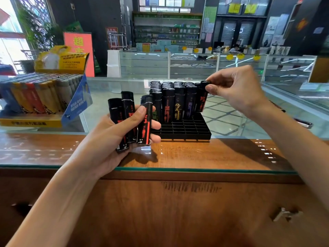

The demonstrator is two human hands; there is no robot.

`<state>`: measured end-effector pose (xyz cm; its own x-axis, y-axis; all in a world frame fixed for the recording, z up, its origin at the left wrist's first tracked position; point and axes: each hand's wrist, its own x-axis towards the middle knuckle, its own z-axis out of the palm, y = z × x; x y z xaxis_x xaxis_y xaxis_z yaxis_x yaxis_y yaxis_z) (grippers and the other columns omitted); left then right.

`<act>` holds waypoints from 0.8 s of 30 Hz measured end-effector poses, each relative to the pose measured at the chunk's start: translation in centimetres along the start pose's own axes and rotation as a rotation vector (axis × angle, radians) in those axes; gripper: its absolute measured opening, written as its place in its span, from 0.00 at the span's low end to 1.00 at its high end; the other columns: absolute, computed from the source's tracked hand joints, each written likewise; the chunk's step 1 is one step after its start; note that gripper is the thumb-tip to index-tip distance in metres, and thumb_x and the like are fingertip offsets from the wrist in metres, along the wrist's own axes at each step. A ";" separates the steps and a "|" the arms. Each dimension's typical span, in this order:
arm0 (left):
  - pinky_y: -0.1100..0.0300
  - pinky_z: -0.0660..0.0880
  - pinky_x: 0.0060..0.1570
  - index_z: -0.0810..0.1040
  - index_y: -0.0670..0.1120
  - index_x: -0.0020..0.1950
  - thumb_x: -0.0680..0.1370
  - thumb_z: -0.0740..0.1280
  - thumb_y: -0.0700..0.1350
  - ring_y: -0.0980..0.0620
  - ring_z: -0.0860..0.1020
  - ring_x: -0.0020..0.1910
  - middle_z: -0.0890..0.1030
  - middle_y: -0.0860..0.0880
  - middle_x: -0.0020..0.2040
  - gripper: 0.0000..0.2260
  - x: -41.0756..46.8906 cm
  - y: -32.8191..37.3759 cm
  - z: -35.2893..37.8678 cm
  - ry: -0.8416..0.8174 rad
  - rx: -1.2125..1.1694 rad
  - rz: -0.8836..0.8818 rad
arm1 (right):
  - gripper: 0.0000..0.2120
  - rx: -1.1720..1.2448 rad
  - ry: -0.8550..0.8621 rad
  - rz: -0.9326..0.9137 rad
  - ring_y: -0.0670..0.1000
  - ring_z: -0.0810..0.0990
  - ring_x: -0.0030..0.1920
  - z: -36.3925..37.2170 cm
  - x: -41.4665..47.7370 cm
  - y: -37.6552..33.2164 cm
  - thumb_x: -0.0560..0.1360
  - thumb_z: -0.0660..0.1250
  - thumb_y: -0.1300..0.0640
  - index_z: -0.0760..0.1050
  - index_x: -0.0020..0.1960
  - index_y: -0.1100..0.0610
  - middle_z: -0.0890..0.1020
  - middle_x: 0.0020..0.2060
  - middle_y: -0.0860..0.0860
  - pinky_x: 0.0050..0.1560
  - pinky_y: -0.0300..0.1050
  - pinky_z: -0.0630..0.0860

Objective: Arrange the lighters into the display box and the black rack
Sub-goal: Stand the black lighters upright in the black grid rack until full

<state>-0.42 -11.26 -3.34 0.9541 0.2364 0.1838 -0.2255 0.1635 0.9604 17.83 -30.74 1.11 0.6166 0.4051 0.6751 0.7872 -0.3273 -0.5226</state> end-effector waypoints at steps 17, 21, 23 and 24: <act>0.56 0.80 0.38 0.83 0.44 0.53 0.72 0.67 0.42 0.49 0.83 0.41 0.84 0.44 0.47 0.11 -0.1 -0.3 -0.4 -0.097 0.052 -0.005 | 0.09 0.012 -0.008 0.110 0.44 0.82 0.30 1.4 0.2 0.5 0.67 0.75 0.58 0.82 0.46 0.59 0.83 0.34 0.53 0.37 0.34 0.79; 0.58 0.80 0.34 0.82 0.41 0.50 0.70 0.68 0.43 0.49 0.84 0.41 0.84 0.43 0.47 0.11 -0.1 -0.3 0.1 -0.087 0.049 -0.004 | 0.08 -0.070 0.117 0.083 0.39 0.77 0.26 1.2 -0.5 -0.2 0.69 0.74 0.54 0.82 0.42 0.58 0.81 0.31 0.50 0.33 0.30 0.75; 0.57 0.80 0.33 0.81 0.41 0.51 0.70 0.68 0.43 0.48 0.84 0.42 0.84 0.43 0.48 0.12 -0.1 -0.2 0.1 -0.092 0.047 -0.013 | 0.07 -0.098 0.177 0.012 0.39 0.76 0.27 1.3 -1.2 -1.4 0.72 0.72 0.54 0.81 0.42 0.57 0.81 0.32 0.48 0.33 0.29 0.73; 0.57 0.80 0.34 0.80 0.41 0.52 0.70 0.69 0.43 0.48 0.84 0.43 0.84 0.44 0.48 0.13 -0.1 -0.1 0.1 -0.096 0.046 -0.018 | 0.07 -0.049 0.147 -0.008 0.39 0.75 0.28 1.4 -1.6 -2.2 0.73 0.70 0.53 0.81 0.42 0.57 0.81 0.32 0.47 0.32 0.30 0.71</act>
<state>-0.48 -11.45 -3.48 0.9729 0.1406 0.1836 -0.2012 0.1226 0.9719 15.09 -29.43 0.43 0.5994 0.2800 0.7499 0.7886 -0.3670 -0.4933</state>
